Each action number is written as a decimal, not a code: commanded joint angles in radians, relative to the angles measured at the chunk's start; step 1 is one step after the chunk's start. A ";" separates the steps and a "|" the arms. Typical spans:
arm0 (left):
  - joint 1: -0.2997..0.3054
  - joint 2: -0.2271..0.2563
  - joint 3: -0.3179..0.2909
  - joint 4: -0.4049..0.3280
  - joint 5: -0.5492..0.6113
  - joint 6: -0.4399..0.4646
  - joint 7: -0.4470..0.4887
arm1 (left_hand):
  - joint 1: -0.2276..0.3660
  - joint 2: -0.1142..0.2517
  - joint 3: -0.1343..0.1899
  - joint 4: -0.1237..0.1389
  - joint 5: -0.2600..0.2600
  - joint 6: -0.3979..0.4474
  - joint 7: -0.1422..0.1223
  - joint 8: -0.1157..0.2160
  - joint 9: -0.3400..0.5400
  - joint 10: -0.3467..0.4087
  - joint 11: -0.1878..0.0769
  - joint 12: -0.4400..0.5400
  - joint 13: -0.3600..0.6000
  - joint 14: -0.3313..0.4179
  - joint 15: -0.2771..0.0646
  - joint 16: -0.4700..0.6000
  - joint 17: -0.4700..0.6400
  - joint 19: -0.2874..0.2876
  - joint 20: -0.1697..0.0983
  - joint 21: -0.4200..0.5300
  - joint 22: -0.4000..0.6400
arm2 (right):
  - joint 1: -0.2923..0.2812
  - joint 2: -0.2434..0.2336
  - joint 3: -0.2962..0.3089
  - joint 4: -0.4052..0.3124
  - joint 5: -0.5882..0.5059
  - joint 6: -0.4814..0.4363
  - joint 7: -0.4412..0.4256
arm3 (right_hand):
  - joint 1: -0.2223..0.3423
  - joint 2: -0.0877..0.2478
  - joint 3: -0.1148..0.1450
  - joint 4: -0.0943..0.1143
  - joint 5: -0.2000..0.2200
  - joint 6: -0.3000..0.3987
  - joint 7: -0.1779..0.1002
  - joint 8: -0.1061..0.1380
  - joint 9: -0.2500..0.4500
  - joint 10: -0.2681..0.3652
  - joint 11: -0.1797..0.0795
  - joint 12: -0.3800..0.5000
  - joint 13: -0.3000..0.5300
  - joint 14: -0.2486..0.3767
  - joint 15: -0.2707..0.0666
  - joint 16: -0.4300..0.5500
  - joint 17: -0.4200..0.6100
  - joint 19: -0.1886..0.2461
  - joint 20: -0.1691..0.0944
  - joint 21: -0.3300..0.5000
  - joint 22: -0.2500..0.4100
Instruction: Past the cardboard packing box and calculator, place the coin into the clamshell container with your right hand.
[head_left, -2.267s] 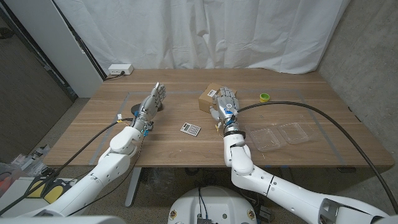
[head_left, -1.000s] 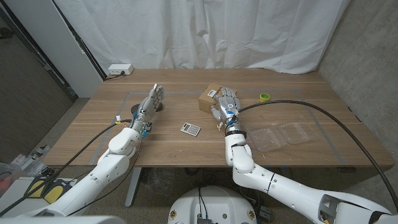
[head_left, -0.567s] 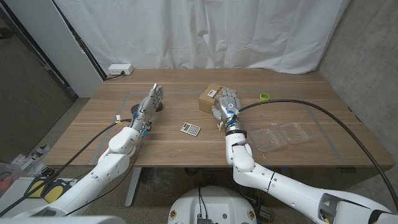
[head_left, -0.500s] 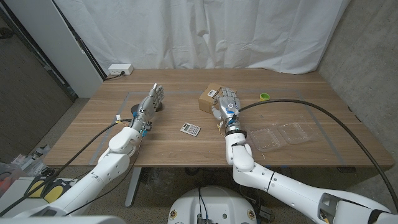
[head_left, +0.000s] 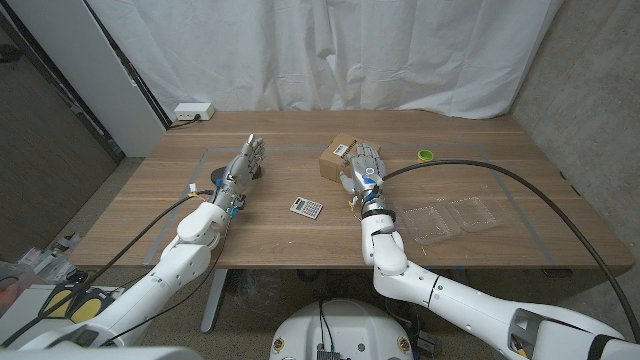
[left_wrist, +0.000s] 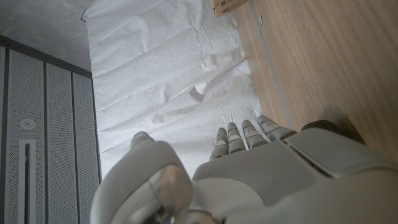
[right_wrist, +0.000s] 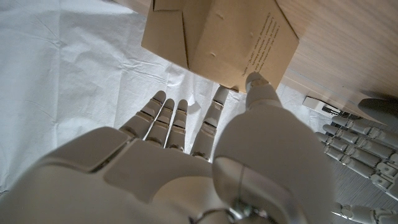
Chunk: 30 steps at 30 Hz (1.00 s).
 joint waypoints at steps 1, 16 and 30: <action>-0.019 -0.012 0.003 0.033 -0.005 -0.008 -0.013 | 0.010 0.003 -0.004 0.001 0.000 0.005 0.000 0.000 0.005 0.001 0.001 -0.002 0.005 -0.005 0.007 -0.001 0.004 -0.006 -0.013 0.002 0.005 | -0.002 -0.010 0.003 0.003 0.015 0.015 -0.032 | 0.007 0.007 -0.004 -0.003 -0.001 0.031 -0.003 0.017 0.011 0.021 -0.006 0.002 0.002 0.018 -0.002 0.001 0.001 0.016 0.002 0.004 0.003; 0.008 0.001 -0.006 -0.006 -0.001 -0.009 0.010 | 0.010 0.004 -0.007 0.001 -0.001 0.005 -0.001 0.000 0.005 0.003 -0.004 -0.001 0.005 -0.005 0.006 -0.001 0.004 -0.007 -0.010 0.002 0.005 | 0.007 -0.010 0.014 0.035 0.032 0.060 -0.081 | 0.014 0.007 -0.008 -0.008 -0.003 0.083 -0.012 0.064 0.039 0.069 -0.023 0.010 0.003 0.063 -0.018 0.007 0.002 0.050 -0.004 0.012 0.005; 0.027 0.008 -0.010 -0.026 0.000 -0.006 0.024 | 0.011 0.006 -0.009 0.001 -0.002 0.005 -0.001 0.000 0.005 0.000 -0.001 -0.002 0.005 -0.005 0.006 -0.001 0.004 -0.008 -0.008 0.002 0.005 | 0.012 -0.007 0.016 0.062 0.048 0.093 -0.115 | 0.025 0.012 -0.006 -0.012 -0.005 0.113 -0.019 0.095 0.058 0.103 -0.032 0.016 0.003 0.101 -0.030 0.012 0.003 0.075 -0.006 0.018 0.005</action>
